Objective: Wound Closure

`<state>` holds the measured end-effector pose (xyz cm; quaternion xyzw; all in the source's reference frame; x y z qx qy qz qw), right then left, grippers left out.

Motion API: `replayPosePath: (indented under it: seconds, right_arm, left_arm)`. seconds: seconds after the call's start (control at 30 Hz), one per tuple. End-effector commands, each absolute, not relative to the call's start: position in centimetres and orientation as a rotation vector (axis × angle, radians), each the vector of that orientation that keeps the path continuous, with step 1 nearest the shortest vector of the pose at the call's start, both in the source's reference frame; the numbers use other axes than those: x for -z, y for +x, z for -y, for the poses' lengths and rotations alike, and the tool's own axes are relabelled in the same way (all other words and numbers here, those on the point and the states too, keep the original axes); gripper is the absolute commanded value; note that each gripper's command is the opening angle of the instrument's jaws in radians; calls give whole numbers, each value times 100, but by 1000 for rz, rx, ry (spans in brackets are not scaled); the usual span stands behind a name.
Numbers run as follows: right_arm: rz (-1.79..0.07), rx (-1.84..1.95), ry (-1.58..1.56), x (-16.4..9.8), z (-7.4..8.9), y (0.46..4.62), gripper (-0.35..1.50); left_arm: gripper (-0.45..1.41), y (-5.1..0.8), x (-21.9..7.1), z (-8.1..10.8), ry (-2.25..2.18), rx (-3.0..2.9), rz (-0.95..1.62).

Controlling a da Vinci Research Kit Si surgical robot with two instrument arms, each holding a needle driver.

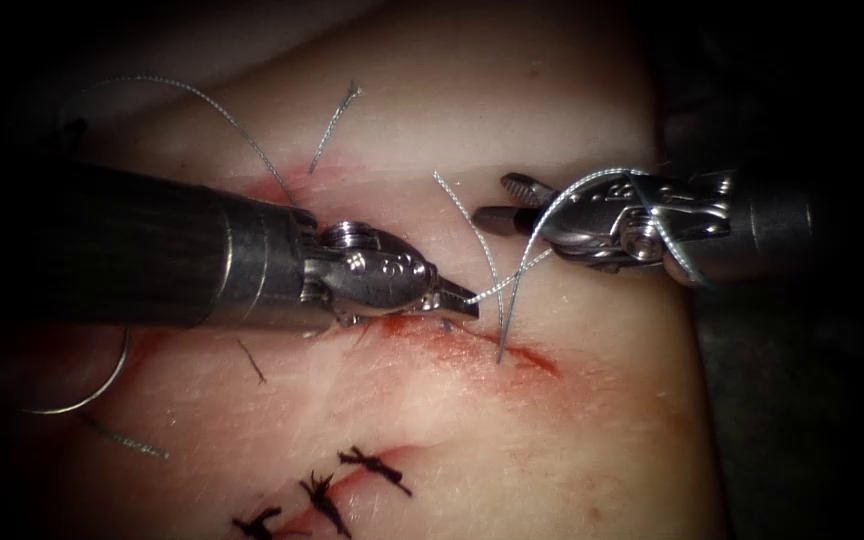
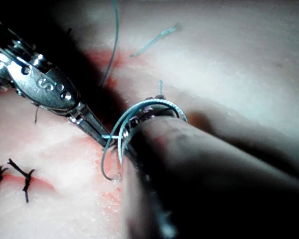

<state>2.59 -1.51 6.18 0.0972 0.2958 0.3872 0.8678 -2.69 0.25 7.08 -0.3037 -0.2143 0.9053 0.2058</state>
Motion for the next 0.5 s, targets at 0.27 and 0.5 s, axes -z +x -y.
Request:
replayPosePath:
  seconds: [0.27, 0.5]
  right_arm:
    - [-537, -778, 275, -629, 152, 279, 81]
    - [-519, -744, 359, -638, 152, 302, 46]
  left_arm:
    - [-45, -274, -715, -23, -846, -2523, 596]
    - [-45, -273, -717, -22, -842, -2526, 595]
